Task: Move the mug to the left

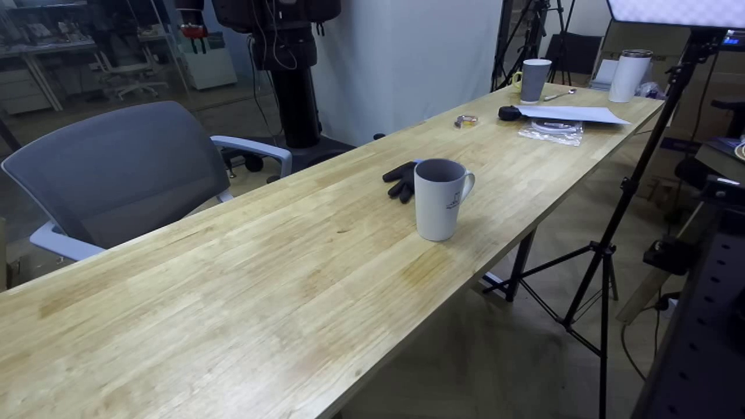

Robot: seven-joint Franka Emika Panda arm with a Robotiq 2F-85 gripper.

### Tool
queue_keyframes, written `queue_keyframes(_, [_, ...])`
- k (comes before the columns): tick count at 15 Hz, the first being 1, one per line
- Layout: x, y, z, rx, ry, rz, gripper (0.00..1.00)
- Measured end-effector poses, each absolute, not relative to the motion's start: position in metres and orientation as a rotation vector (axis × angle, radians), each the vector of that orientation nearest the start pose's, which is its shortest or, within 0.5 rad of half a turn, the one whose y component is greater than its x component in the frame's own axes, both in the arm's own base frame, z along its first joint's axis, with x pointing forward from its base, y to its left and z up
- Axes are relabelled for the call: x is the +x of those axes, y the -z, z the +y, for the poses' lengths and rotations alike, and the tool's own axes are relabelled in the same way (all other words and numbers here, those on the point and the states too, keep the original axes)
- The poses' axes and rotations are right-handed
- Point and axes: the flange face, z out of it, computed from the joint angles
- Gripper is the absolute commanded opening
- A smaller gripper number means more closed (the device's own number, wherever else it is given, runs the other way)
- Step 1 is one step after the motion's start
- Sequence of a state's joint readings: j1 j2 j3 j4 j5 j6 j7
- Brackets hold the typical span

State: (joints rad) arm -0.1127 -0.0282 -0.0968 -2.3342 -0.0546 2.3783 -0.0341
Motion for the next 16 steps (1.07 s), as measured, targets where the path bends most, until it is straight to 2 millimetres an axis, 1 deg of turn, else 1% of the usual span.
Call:
queue_keyframes(4, [0.494, -0.332, -0.1, -3.182, 0.032, 0.215, 1.0])
queue_keyframes(9, [0.486, -0.309, -0.09, -3.189, -0.038, 0.188, 1.0])
queue_keyframes(14, [0.475, -0.289, -0.087, -3.186, -0.064, 0.182, 1.0])
queue_keyframes(16, [0.471, -0.282, -0.087, -3.186, -0.045, 0.184, 1.0])
